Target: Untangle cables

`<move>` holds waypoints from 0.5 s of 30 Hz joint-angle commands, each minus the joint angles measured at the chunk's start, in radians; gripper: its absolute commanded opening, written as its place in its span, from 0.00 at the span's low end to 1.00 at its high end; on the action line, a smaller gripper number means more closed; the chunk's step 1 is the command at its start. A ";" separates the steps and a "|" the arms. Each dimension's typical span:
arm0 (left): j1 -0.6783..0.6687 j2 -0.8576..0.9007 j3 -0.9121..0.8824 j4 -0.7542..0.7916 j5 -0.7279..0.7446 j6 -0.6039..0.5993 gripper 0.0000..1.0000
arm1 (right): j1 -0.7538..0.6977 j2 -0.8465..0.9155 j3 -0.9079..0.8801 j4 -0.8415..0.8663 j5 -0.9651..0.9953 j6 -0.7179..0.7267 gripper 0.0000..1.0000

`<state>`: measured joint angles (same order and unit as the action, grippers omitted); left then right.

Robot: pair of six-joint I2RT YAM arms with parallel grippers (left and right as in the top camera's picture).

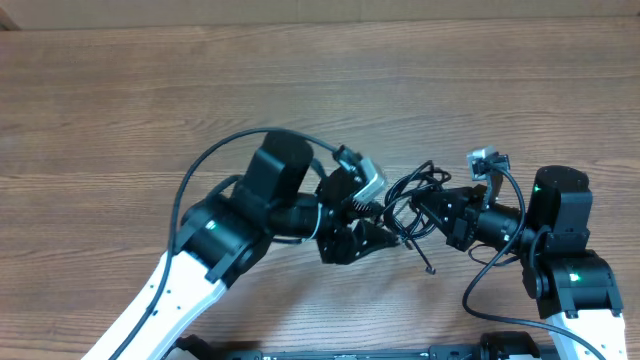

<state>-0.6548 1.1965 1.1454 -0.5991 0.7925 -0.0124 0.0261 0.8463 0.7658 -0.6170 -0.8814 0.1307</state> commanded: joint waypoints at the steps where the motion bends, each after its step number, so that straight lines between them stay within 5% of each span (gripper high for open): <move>1: 0.023 -0.061 0.019 -0.045 -0.047 0.043 0.57 | -0.008 -0.005 0.015 0.006 0.017 -0.003 0.04; 4: 0.055 -0.090 0.019 -0.079 -0.085 0.043 0.57 | -0.016 -0.005 0.015 0.002 0.016 -0.003 0.04; 7: 0.087 -0.107 0.019 -0.106 -0.196 0.034 0.44 | -0.015 -0.005 0.015 0.003 -0.014 -0.004 0.04; 12: 0.101 -0.105 0.019 -0.107 -0.409 -0.166 0.66 | -0.015 -0.005 0.015 0.005 -0.066 -0.053 0.04; 15: 0.101 -0.099 0.019 -0.092 -0.408 -0.179 0.79 | -0.015 -0.005 0.015 0.007 -0.162 -0.130 0.04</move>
<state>-0.5602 1.1004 1.1458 -0.7078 0.4629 -0.1173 0.0135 0.8467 0.7658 -0.6209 -0.9291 0.0875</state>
